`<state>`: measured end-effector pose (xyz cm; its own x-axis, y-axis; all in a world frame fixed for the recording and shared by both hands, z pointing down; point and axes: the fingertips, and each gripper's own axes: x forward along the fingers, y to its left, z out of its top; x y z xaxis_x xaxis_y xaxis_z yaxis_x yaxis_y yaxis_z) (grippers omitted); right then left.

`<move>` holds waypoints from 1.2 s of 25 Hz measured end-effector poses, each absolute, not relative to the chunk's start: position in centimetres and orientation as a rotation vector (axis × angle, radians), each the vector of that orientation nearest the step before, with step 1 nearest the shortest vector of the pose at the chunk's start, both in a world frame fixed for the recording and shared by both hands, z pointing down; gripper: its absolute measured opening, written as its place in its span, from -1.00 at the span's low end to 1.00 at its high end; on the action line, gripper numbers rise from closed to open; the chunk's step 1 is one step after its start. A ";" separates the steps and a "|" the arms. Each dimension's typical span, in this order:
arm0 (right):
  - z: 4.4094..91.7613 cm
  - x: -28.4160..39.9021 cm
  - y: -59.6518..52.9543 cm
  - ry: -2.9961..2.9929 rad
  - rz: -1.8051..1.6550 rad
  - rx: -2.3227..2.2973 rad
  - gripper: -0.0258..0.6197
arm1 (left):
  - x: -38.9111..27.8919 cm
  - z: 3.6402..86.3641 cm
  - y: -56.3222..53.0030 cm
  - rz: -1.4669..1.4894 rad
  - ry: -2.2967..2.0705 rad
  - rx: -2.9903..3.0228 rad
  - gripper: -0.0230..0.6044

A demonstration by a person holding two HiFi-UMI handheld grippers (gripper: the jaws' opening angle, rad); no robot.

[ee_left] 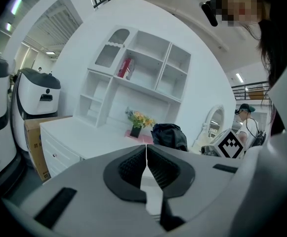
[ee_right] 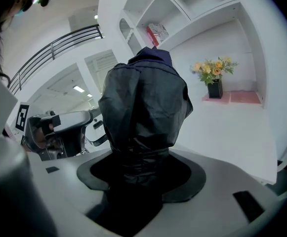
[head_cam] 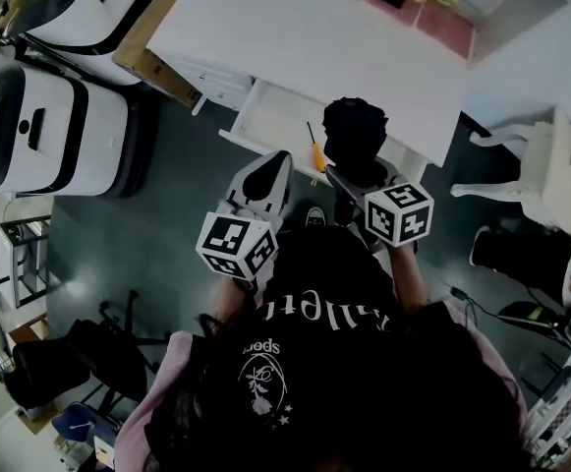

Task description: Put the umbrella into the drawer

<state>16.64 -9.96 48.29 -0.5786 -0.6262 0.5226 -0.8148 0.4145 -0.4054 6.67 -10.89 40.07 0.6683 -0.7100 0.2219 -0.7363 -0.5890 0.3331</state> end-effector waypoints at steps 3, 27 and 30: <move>48.7 16.1 -11.0 -2.372 0.923 1.243 -0.05 | 6.1 40.4 -12.1 0.098 -1.139 2.470 -0.87; 60.8 13.2 -20.2 -2.046 0.789 1.080 -0.05 | 1.8 42.8 -23.2 0.169 -0.908 2.532 -0.87; 63.6 12.9 -20.2 -1.999 0.791 0.996 -0.05 | 1.4 43.0 -24.4 0.163 -0.898 2.530 -0.87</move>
<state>12.92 -20.21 63.60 -0.4132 -0.3762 0.8293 -0.8416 0.5055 -0.1901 1.45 -24.36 42.99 0.7815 -0.5700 0.2539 -0.6228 -0.6879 0.3727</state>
